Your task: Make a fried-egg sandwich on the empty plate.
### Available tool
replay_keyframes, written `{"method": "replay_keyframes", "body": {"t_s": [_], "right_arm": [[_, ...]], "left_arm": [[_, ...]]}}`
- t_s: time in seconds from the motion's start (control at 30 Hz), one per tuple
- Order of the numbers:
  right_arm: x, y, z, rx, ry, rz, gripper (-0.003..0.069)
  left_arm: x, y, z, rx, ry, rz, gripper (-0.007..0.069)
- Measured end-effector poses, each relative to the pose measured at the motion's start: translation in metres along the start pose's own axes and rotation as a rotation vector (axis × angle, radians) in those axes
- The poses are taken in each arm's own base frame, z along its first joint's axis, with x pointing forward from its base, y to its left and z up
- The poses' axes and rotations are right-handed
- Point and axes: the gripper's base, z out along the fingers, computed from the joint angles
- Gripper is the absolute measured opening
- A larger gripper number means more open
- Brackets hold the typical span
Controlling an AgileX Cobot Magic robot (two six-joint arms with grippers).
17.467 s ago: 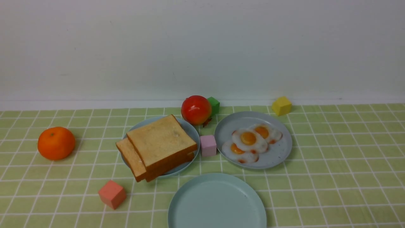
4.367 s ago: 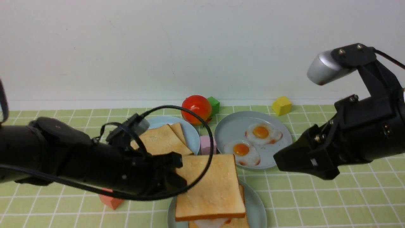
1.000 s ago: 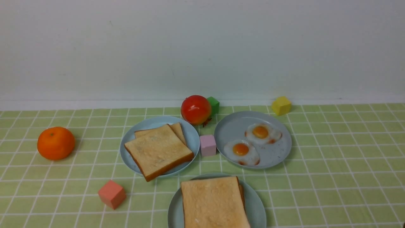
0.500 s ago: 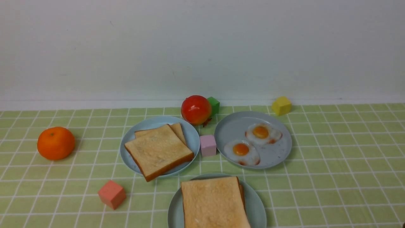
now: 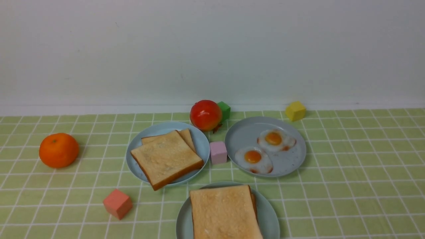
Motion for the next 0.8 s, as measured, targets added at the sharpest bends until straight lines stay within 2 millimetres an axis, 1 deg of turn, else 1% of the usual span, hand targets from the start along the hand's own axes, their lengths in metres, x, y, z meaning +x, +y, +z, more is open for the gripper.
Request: {"method": "replay_keyframes", "body": {"t_s": [0.1, 0.2, 0.23, 0.27, 0.3, 0.33, 0.37, 0.57, 0.8], "right_arm": [[0.018, -0.001, 0.002, 0.065, 0.019, -0.002, 0.0101], [0.046, 0.001, 0.012, 0.090, 0.104, 0.018, 0.0105], [0.046, 0.001, 0.012, 0.092, 0.103, 0.020, 0.0105], [0.063, 0.002, 0.018, 0.101, 0.150, 0.038, 0.0107], [0.073, 0.003, 0.020, 0.108, 0.175, 0.050, 0.0108], [0.075, 0.003, 0.020, 0.109, 0.182, 0.052, 0.0109], [0.083, 0.004, 0.022, 0.122, 0.200, 0.075, 0.0111], [0.083, 0.002, 0.023, 0.167, 0.190, 0.111, 0.0120], [0.083, 0.002, 0.023, 0.167, 0.187, 0.117, 0.0127]], "left_arm": [[0.000, 0.000, 0.000, 0.000, 0.001, 0.000, 0.0020], [0.000, 0.000, 0.000, 0.000, 0.001, 0.000, 0.0022], [0.000, 0.000, 0.000, 0.000, 0.001, 0.000, 0.0022], [0.000, 0.000, 0.000, 0.000, 0.001, 0.000, 0.0022], [0.000, 0.000, 0.000, 0.000, 0.001, 0.000, 0.0022], [0.000, 0.000, 0.000, 0.000, 0.001, 0.000, 0.0022], [0.000, 0.000, 0.000, -0.001, 0.002, 0.000, 0.0022], [0.000, 0.000, 0.000, -0.001, 0.003, 0.001, 0.0024], [0.000, 0.000, 0.000, -0.001, 0.003, 0.001, 0.0027]]}}
